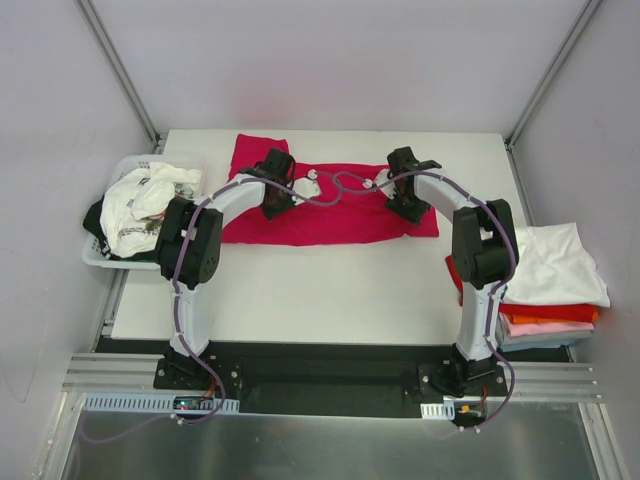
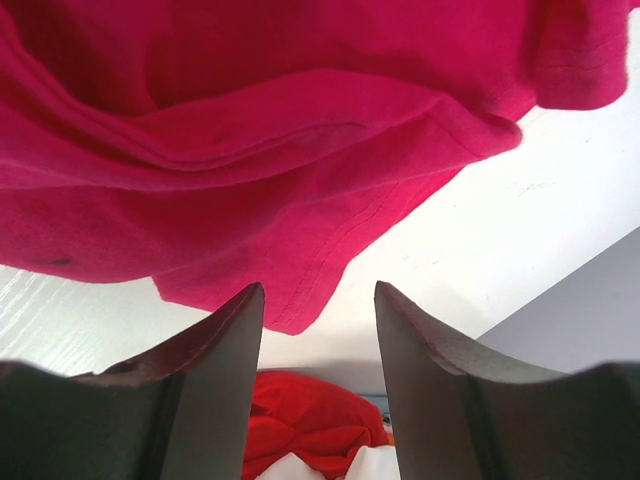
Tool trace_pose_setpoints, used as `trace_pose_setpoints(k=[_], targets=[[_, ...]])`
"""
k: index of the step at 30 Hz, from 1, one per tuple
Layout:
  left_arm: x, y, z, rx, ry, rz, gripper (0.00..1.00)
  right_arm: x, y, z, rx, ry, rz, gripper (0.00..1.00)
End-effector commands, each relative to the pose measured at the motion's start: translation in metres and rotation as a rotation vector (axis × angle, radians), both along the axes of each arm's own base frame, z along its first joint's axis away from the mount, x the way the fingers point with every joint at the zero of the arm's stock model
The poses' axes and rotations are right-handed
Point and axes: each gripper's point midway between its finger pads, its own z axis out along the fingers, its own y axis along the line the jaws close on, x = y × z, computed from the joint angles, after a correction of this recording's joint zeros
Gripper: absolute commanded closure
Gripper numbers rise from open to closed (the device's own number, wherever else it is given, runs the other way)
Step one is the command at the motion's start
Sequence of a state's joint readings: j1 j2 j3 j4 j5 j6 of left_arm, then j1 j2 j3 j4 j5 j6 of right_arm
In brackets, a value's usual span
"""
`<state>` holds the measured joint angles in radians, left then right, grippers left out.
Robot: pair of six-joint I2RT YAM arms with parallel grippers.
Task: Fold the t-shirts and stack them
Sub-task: Fold the flattened tshirt in 1/3 of the way
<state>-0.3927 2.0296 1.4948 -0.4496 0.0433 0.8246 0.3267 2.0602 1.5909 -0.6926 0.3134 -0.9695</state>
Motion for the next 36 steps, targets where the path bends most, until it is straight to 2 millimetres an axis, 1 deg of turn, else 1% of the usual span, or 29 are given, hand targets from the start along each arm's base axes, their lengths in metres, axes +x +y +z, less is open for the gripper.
trace_pose_setpoints(k=[1,2,3,5,6,7,8,10,11,13,14,16,17,18,19,21,22,23,26,27,28,29,30,31,32,33,34,35,36], targets=[[0.032,-0.003,0.047,-0.034,-0.125,0.025,1.0,-0.004,0.0,0.02,0.028,-0.036,-0.017,0.49],[0.037,0.0,0.053,-0.033,-0.141,0.035,1.0,-0.004,0.0,0.021,0.03,-0.036,-0.018,0.49],[0.045,0.0,0.065,-0.04,-0.171,0.043,1.0,-0.005,-0.001,0.02,0.031,-0.032,-0.018,0.49],[0.056,0.002,0.074,-0.044,-0.201,0.051,1.0,-0.005,-0.001,0.019,0.032,-0.033,-0.021,0.49],[0.059,0.002,0.076,-0.043,-0.207,0.049,1.0,-0.006,0.0,0.017,0.031,-0.028,-0.02,0.48],[0.063,0.007,0.075,-0.018,-0.217,0.062,1.0,-0.006,-0.001,0.017,0.032,-0.028,-0.021,0.48],[0.068,0.008,0.08,-0.01,-0.234,0.066,1.0,-0.006,-0.001,0.016,0.029,-0.025,-0.02,0.49],[0.073,0.012,0.076,0.01,-0.236,0.072,1.0,-0.007,-0.001,0.016,0.029,-0.024,-0.021,0.49],[0.079,0.014,0.08,0.016,-0.252,0.075,1.0,-0.008,-0.001,0.016,0.028,-0.022,-0.017,0.49],[0.086,0.019,0.074,0.032,-0.251,0.092,1.0,-0.007,-0.001,0.016,0.025,-0.023,-0.018,0.49],[0.091,0.019,0.077,0.029,-0.261,0.094,0.97,-0.007,-0.002,0.017,0.026,-0.026,-0.019,0.49],[0.095,0.021,0.07,0.042,-0.256,0.096,0.89,-0.007,-0.002,0.016,0.027,-0.024,-0.02,0.49],[0.097,0.021,0.072,0.049,-0.263,0.091,0.86,-0.009,-0.002,0.015,0.027,-0.02,-0.022,0.49],[0.098,0.021,0.069,0.055,-0.26,0.09,0.81,-0.009,-0.002,0.015,0.024,-0.018,-0.018,0.49],[0.099,0.022,0.065,0.064,-0.255,0.092,0.73,-0.009,-0.002,0.015,0.022,-0.016,-0.02,0.49],[0.103,0.023,0.063,0.072,-0.259,0.091,0.68,-0.01,-0.003,0.013,0.017,-0.013,-0.021,0.49],[0.103,0.025,0.06,0.074,-0.255,0.098,0.63,-0.01,-0.003,0.013,0.018,-0.012,-0.019,0.49],[0.106,0.025,0.063,0.068,-0.262,0.105,0.57,-0.01,-0.003,0.014,0.02,-0.012,-0.02,0.49],[0.111,0.027,0.063,0.069,-0.274,0.13,0.48,-0.01,-0.003,0.013,0.022,-0.014,-0.024,0.49],[0.111,0.028,0.062,0.07,-0.276,0.133,0.48,-0.01,-0.003,0.013,0.023,-0.01,-0.022,0.49],[0.111,0.027,0.067,0.063,-0.284,0.136,0.47,-0.01,-0.002,0.013,0.024,-0.012,-0.022,0.49],[0.107,0.029,0.065,0.065,-0.277,0.136,0.47,-0.011,-0.002,0.013,0.025,-0.011,-0.023,0.49],[0.106,0.028,0.073,0.052,-0.291,0.143,0.47,-0.012,-0.002,0.012,0.022,-0.007,-0.02,0.49],[0.1,0.029,0.071,0.048,-0.28,0.144,0.47,-0.012,-0.002,0.012,0.024,-0.007,-0.021,0.49],[0.095,0.027,0.073,0.029,-0.277,0.145,0.46,-0.013,-0.003,0.011,0.024,-0.003,-0.022,0.49],[0.091,0.027,0.088,0.008,-0.295,0.146,0.46,-0.014,-0.002,0.009,0.025,0.0,-0.022,0.49],[0.082,0.027,0.084,0.0,-0.279,0.153,0.46,-0.014,-0.002,0.008,0.024,0.003,-0.021,0.49],[0.078,0.027,0.087,-0.01,-0.278,0.153,0.45,-0.014,-0.002,0.007,0.023,0.004,-0.021,0.49],[0.071,0.026,0.1,-0.033,-0.29,0.148,0.44,-0.015,-0.003,0.006,0.022,0.007,-0.022,0.49]])
